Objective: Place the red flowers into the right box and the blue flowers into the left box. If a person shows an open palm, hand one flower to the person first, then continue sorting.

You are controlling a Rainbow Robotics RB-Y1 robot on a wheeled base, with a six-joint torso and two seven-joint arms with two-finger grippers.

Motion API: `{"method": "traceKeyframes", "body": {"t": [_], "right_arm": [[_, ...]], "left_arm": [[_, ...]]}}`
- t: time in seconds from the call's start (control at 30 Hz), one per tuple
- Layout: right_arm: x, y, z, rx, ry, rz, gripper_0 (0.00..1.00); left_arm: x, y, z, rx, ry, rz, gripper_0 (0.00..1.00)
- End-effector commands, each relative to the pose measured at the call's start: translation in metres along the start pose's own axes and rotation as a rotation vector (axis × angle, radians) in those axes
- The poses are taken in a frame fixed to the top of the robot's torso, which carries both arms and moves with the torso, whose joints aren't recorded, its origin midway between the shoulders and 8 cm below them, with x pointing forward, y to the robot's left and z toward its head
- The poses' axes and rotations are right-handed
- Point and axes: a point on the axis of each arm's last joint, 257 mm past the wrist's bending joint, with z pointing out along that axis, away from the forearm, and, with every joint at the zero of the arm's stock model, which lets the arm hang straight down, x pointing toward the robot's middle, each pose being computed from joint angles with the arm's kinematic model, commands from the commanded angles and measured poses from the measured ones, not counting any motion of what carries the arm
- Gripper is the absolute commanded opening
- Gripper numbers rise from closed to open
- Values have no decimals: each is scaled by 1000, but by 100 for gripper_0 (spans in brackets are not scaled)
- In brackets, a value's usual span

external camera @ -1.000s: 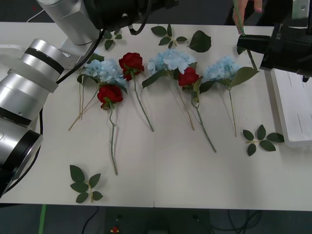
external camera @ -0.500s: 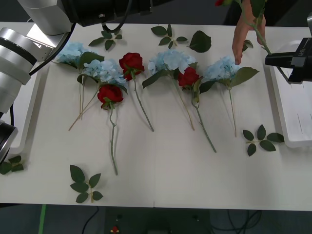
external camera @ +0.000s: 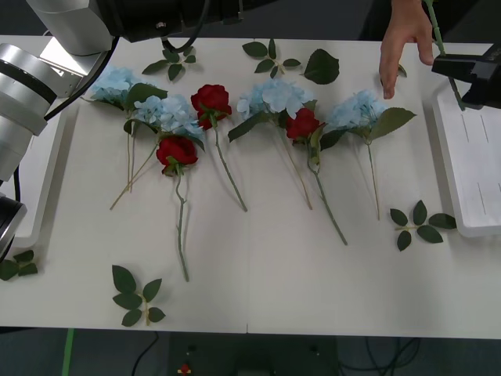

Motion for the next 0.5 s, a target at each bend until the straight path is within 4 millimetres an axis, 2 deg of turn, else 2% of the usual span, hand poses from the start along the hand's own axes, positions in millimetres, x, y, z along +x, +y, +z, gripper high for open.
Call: {"method": "traceKeyframes", "body": {"t": [0.03, 0.5], "right_arm": [[-34, 4, 6, 19, -136, -4, 0], [-76, 5, 26, 73, -388, 166, 0]], "left_arm": [[-30, -7, 4, 21, 4, 114, 100], [-30, -7, 4, 21, 4, 114, 100]]}}
